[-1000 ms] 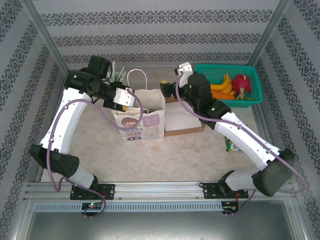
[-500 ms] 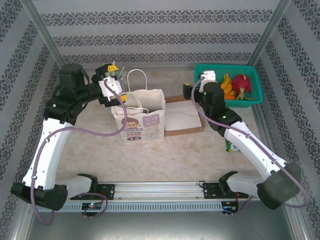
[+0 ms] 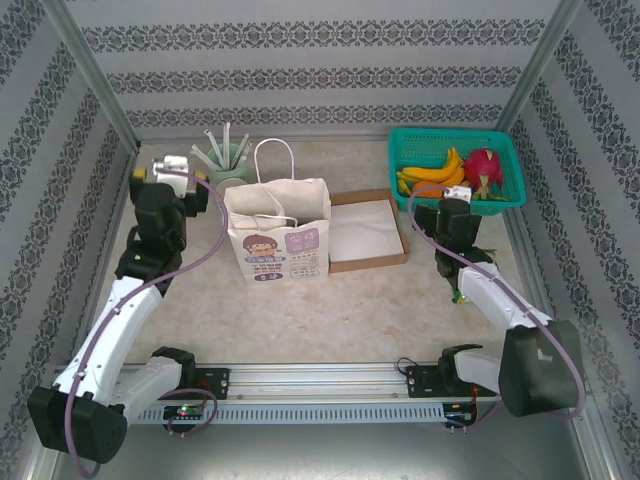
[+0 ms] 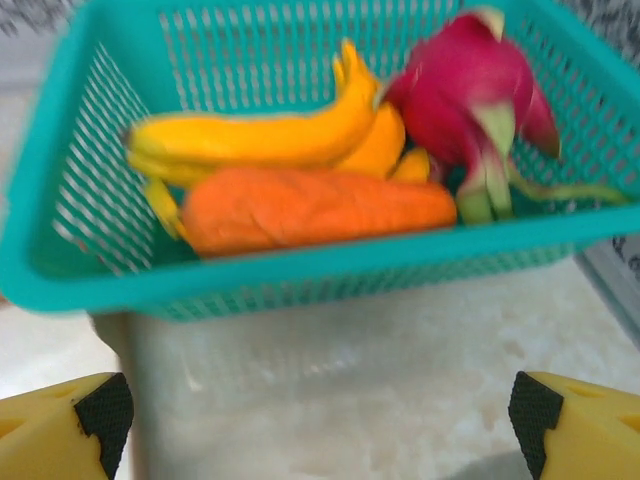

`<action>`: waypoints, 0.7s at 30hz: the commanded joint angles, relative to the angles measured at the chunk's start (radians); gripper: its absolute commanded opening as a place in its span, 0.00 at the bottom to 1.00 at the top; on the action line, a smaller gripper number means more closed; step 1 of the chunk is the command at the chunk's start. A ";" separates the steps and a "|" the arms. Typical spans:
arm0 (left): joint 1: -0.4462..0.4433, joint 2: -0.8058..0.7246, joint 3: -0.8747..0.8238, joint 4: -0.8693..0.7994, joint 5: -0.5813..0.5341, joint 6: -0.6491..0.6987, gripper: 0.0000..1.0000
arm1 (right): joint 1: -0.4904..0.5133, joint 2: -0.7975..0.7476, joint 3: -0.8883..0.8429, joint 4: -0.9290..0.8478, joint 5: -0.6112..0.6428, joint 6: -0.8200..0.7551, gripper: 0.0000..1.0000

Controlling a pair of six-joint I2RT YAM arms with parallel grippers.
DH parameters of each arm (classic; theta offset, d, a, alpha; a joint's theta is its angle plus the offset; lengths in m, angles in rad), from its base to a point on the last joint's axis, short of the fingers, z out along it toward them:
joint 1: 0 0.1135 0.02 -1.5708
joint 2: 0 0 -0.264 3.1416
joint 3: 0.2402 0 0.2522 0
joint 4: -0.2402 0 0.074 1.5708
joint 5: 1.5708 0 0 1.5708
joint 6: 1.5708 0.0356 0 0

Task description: Pack the takeout coffee

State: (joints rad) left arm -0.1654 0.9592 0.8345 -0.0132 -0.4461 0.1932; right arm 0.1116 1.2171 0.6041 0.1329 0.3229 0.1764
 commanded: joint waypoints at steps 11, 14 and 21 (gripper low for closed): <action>0.208 0.072 -0.496 0.372 -0.129 -0.417 1.00 | -0.085 0.221 -0.030 0.306 -0.312 -0.149 0.98; 0.238 0.168 -0.521 0.502 0.028 -0.386 1.00 | -0.089 0.254 -0.039 0.401 -0.341 -0.175 0.98; 0.251 0.363 -0.476 0.686 0.340 -0.301 1.00 | -0.100 0.254 -0.224 0.734 -0.365 -0.170 0.98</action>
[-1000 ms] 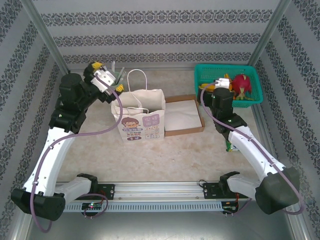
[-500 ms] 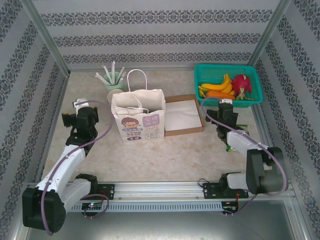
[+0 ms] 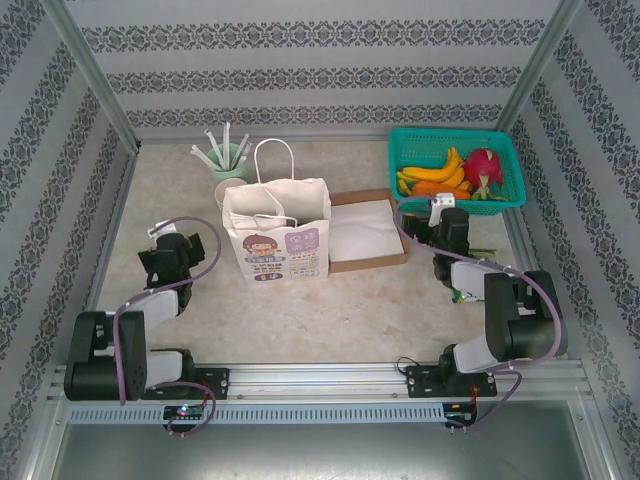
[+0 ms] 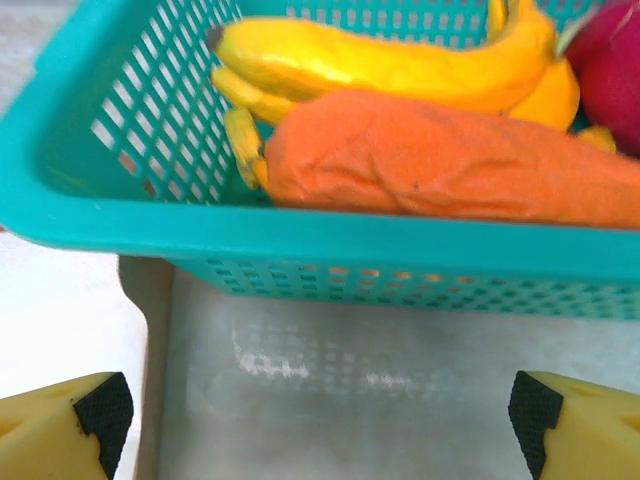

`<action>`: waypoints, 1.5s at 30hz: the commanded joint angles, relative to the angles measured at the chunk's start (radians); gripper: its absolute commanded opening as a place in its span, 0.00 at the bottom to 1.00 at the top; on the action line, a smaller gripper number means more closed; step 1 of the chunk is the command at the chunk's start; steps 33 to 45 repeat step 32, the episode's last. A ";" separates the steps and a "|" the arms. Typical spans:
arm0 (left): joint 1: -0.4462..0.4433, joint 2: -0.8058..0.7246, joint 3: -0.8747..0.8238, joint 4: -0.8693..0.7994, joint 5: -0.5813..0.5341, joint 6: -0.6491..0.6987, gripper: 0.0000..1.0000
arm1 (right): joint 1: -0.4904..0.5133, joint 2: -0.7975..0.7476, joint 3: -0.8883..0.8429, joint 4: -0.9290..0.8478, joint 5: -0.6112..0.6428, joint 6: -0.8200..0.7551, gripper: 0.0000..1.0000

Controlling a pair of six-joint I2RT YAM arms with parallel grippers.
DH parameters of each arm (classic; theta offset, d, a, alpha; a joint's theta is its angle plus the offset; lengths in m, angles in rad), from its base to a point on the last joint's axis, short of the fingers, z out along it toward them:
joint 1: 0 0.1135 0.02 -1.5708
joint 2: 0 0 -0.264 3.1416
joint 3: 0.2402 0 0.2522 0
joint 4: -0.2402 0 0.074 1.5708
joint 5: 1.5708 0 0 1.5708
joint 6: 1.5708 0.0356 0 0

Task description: Pack the takeout coffee

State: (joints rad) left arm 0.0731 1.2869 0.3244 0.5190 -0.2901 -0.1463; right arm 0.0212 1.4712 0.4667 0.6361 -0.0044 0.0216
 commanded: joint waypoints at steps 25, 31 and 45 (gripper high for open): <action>-0.102 0.276 0.065 0.360 0.092 0.094 1.00 | -0.001 0.039 -0.084 0.264 0.072 0.013 0.98; -0.102 0.275 0.065 0.356 0.092 0.094 1.00 | -0.009 0.038 -0.083 0.262 0.041 0.009 0.98; -0.102 0.274 0.065 0.358 0.092 0.094 1.00 | -0.009 0.038 -0.084 0.263 0.041 0.009 0.98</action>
